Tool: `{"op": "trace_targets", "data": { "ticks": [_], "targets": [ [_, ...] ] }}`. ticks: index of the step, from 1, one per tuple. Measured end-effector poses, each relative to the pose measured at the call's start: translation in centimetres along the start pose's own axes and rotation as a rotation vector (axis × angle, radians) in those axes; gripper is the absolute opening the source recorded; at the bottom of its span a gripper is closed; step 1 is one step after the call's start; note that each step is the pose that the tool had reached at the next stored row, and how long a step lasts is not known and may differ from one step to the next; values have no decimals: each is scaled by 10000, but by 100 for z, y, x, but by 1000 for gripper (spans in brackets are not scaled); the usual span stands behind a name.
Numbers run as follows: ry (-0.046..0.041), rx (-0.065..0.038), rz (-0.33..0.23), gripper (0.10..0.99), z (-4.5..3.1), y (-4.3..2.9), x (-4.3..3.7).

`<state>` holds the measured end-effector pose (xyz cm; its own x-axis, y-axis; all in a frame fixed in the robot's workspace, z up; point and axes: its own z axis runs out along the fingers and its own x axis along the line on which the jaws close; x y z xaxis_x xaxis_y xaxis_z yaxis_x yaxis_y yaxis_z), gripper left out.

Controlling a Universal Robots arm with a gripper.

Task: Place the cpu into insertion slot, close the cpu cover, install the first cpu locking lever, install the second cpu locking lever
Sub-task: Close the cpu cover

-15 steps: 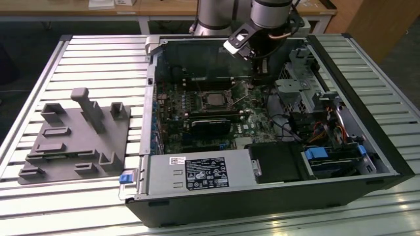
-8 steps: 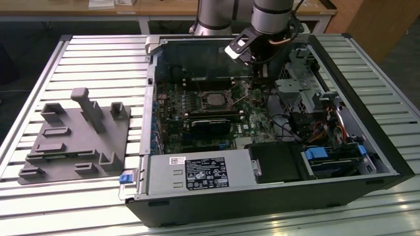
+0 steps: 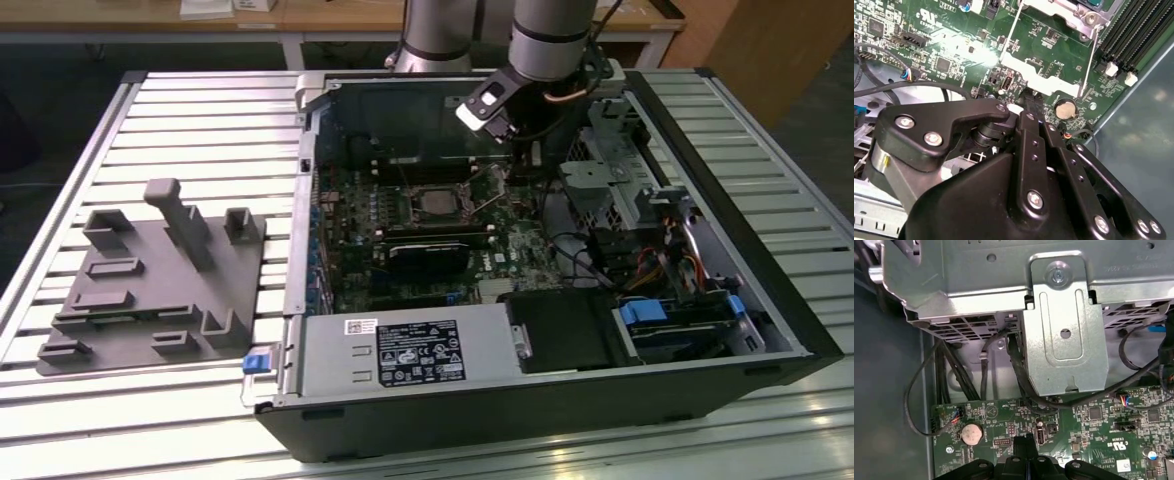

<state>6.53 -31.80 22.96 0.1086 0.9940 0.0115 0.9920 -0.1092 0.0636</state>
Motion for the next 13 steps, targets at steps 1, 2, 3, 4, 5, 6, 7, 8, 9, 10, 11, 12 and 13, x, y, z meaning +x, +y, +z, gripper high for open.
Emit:
{"op": "trace_targets", "data": {
  "ticks": [1,2,3,4,5,6,7,8,9,10,11,12,13],
  "targets": [
    [-2,0,0,106,0,0,0],
    [-3,0,0,106,0,0,0],
    [-1,0,0,106,1,0,0],
    [0,1,0,106,2,0,0],
    [-3,36,-1,106,2,1,0],
    [-12,127,-1,106,3,2,0],
    [-26,249,1,106,4,4,1],
    [-42,398,3,106,5,7,1],
    [-61,570,3,106,6,11,1],
    [-78,722,3,106,7,14,2],
    [-96,875,3,106,8,18,2],
    [-114,1037,5,106,9,20,2],
    [-129,1177,6,106,9,23,3]
  ]
}}
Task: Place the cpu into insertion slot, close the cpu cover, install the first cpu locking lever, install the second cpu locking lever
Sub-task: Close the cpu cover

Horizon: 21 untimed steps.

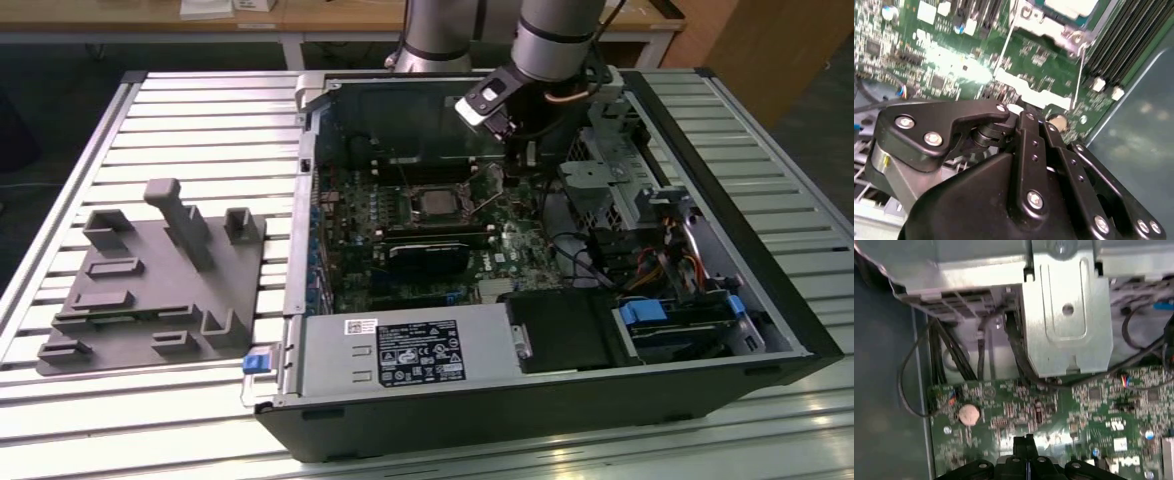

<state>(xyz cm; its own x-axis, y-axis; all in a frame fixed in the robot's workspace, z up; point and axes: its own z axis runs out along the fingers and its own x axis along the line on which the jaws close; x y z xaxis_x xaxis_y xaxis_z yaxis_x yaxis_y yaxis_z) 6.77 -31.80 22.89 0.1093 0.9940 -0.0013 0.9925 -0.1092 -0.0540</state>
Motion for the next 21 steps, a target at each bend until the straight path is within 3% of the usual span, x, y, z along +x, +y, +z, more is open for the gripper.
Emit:
{"op": "trace_targets", "data": {
  "ticks": [1,4,13,21],
  "targets": [
    [-26,226,1,106,0,4,0],
    [-27,223,0,106,0,-11,-2],
    [-11,96,0,106,-36,-91,0],
    [12,-111,-1,106,-58,-210,-3]
  ]
}}
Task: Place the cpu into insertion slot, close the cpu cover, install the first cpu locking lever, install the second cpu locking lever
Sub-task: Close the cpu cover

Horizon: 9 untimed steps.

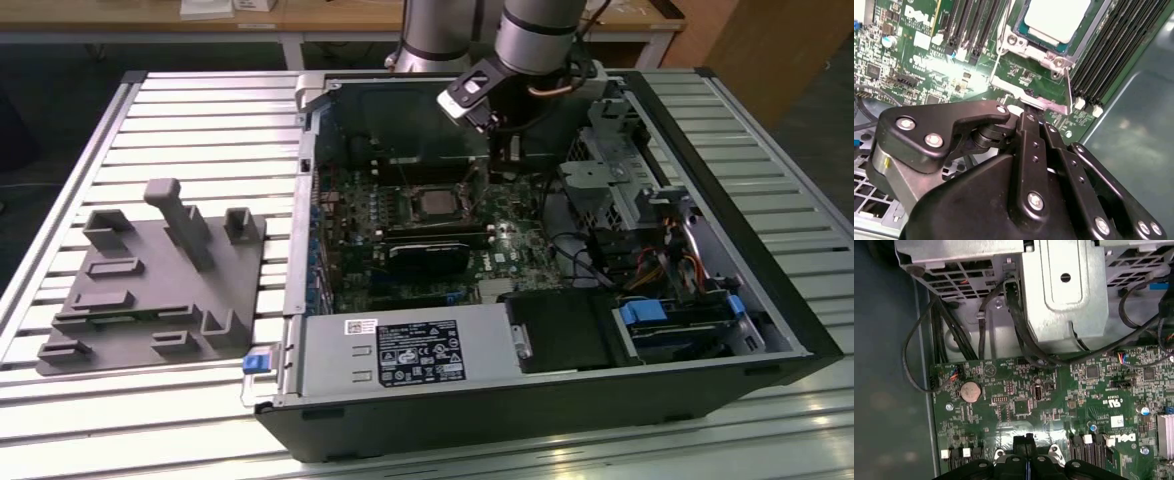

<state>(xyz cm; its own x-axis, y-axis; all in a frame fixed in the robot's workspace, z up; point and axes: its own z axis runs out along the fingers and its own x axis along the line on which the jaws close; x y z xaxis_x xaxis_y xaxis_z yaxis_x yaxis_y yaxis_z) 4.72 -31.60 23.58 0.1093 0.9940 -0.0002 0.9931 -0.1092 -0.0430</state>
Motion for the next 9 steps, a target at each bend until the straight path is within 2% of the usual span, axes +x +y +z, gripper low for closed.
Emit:
{"op": "trace_targets", "data": {
  "ticks": [9],
  "targets": [
    [36,-327,3,106,7,-226,-25]
  ]
}}
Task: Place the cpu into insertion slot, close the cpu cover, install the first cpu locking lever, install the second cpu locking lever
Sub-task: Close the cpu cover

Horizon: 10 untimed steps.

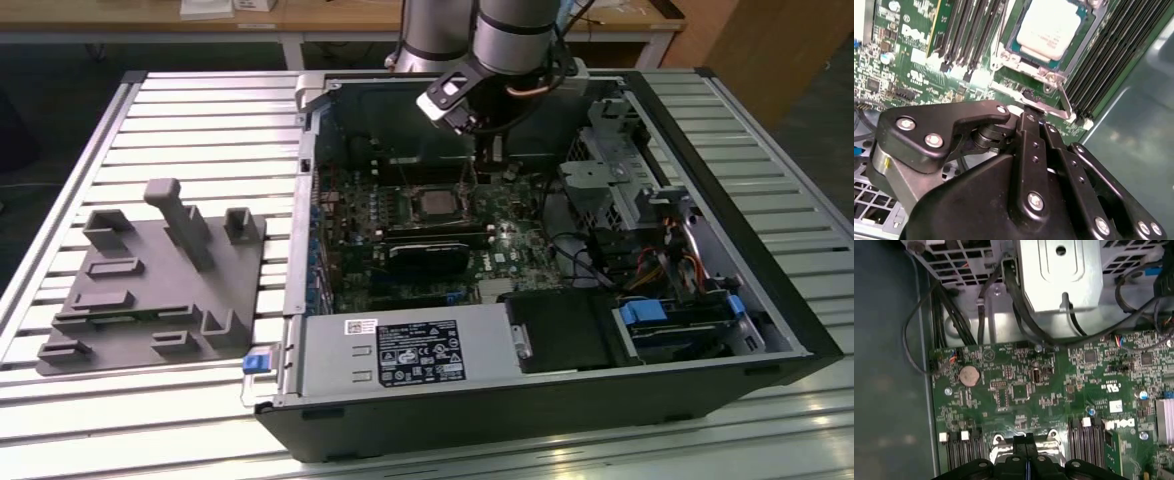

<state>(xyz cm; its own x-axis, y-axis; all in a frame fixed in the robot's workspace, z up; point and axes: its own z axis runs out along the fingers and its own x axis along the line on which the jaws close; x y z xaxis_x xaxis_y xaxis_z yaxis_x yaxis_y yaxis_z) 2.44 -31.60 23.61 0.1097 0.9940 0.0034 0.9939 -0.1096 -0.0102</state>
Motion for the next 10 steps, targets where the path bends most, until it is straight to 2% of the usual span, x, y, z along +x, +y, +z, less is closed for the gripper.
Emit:
{"op": "trace_targets", "data": {
  "ticks": [10],
  "targets": [
    [22,-181,0,106,2,-145,-16]
  ]
}}
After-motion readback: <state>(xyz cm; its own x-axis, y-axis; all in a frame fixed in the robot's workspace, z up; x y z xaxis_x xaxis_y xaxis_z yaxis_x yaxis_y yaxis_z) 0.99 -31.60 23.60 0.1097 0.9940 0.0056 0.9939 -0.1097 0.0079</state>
